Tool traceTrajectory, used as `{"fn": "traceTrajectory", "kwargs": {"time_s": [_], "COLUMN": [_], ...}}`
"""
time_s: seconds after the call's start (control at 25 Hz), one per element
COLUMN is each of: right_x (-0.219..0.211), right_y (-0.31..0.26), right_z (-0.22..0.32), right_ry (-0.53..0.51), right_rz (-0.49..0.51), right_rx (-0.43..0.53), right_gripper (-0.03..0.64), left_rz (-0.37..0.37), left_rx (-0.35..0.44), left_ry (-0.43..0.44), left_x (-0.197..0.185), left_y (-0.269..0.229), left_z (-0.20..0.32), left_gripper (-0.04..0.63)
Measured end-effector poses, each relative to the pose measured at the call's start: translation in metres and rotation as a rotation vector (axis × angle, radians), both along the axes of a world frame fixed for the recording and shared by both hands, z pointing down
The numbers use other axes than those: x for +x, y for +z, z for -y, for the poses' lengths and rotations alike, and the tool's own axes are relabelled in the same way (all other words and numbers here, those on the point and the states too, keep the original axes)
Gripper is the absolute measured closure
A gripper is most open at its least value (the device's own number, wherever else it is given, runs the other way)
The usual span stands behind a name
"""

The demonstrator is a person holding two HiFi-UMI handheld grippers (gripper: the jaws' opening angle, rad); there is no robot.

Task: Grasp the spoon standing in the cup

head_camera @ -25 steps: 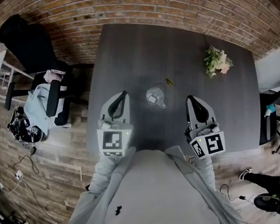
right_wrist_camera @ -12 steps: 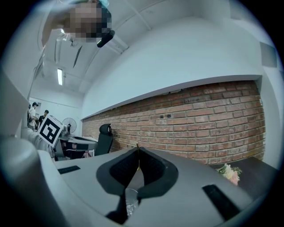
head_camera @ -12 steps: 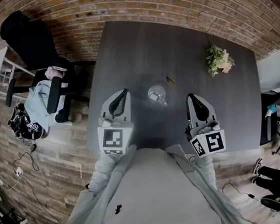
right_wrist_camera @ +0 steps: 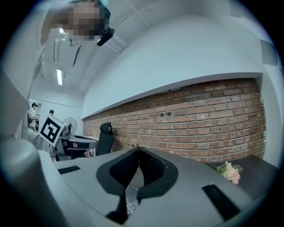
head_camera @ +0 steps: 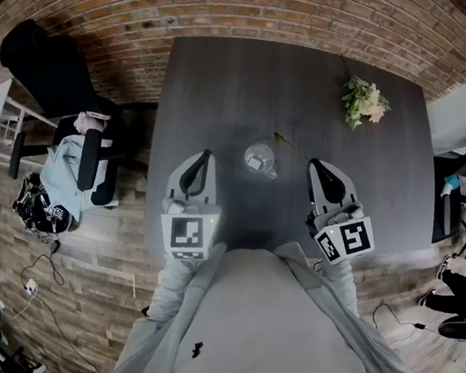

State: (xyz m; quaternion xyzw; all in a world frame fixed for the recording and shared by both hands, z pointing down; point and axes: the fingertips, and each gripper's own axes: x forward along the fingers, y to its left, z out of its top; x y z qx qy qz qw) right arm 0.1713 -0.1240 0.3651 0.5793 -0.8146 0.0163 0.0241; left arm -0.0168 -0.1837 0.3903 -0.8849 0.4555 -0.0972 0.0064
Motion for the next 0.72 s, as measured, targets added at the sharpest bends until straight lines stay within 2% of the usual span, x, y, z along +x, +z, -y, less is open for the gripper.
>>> {"fn": "traceTrajectory", "kwargs": {"time_s": [0.72], "right_x": [0.0055], "right_y": [0.0063], "right_z": [0.0010], "right_ry": [-0.014], "right_rz": [0.010], "right_rx": [-0.017], "right_gripper": [0.597], "left_rz": [0.011], "left_rx": [-0.010], "left_ry": [-0.005], "left_x": [0.0059], "left_y": [0.0040], "left_z": [0.0004], "left_gripper": [0.577]}}
